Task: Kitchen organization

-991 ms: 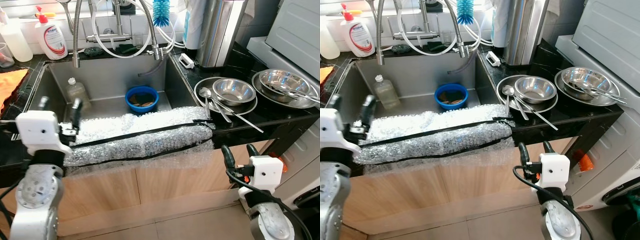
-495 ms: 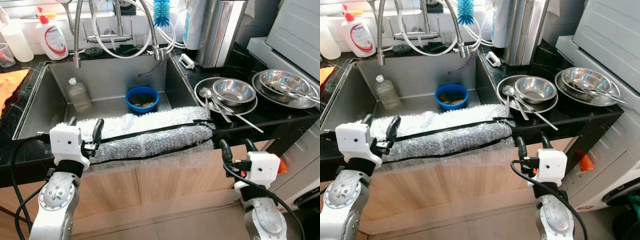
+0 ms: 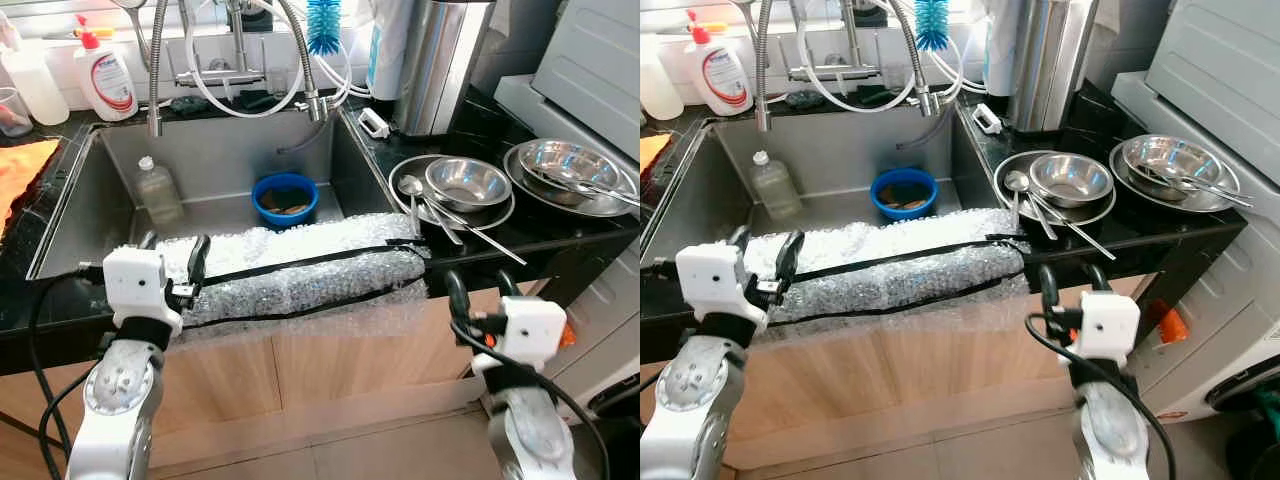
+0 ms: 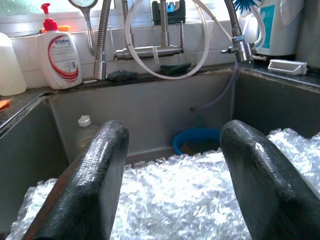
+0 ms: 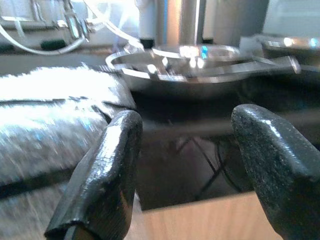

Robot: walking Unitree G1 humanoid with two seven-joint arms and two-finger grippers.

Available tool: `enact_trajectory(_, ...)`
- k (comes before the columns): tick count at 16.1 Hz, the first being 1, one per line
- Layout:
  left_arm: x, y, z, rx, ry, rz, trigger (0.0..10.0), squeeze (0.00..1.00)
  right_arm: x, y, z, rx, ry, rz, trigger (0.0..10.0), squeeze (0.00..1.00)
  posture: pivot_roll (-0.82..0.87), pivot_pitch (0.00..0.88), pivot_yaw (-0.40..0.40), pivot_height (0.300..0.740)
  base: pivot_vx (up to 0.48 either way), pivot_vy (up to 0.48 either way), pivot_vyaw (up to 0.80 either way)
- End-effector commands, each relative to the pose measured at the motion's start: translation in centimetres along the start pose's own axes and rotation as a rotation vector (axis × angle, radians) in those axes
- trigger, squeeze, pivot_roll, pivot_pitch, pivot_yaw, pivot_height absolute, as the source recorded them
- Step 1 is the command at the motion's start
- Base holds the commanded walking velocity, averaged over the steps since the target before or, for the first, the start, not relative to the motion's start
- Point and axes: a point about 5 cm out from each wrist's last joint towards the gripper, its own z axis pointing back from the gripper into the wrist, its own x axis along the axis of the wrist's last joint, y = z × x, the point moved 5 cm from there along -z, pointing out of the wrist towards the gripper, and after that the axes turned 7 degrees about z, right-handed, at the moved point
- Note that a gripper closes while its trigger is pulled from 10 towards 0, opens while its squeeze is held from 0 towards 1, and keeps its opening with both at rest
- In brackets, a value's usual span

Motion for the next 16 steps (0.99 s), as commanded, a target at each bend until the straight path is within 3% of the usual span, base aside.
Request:
enact_trajectory(1,-0.14,-0.01,-0.17,0.002,-0.003,0.0,10.0,0.0,0.99,0.15,-0.18,0.001,-0.03,-0.003,10.0,0.0,0.01,0.007,0.006,0.74,0.0,0.0,-0.8)
enact_trajectory(5,-0.07,-0.02,-0.26,0.005,-0.005,0.0,10.0,0.0,1.01,0.22,-0.13,0.005,-0.033,-0.009,10.0,0.0,0.01,0.024,0.003,0.74,0.0,0.0,-0.76)
enact_trajectory(9,0.5,0.11,-0.6,0.013,-0.022,0.003,10.0,0.0,1.09,0.74,-0.29,0.024,-0.032,-0.011,10.0,0.0,0.02,0.03,-0.003,0.74,0.0,0.0,0.0)
enact_trajectory(11,0.6,0.05,-0.77,0.013,-0.025,0.009,10.0,0.0,1.02,0.66,-0.46,0.017,-0.024,-0.014,10.0,0.0,0.02,0.031,-0.003,0.74,0.0,0.459,-0.79)
enact_trajectory(14,0.5,-0.2,-0.71,0.009,-0.024,0.011,10.0,0.0,1.29,0.65,-0.33,0.023,-0.043,0.001,10.0,0.0,0.02,0.03,-0.004,0.74,0.0,0.409,0.0)
enact_trajectory(16,0.63,-0.34,-0.82,0.005,-0.028,0.011,10.0,0.0,1.17,1.01,-0.43,0.03,-0.034,-0.019,10.0,0.0,0.02,0.025,-0.003,0.74,0.0,0.0,0.0)
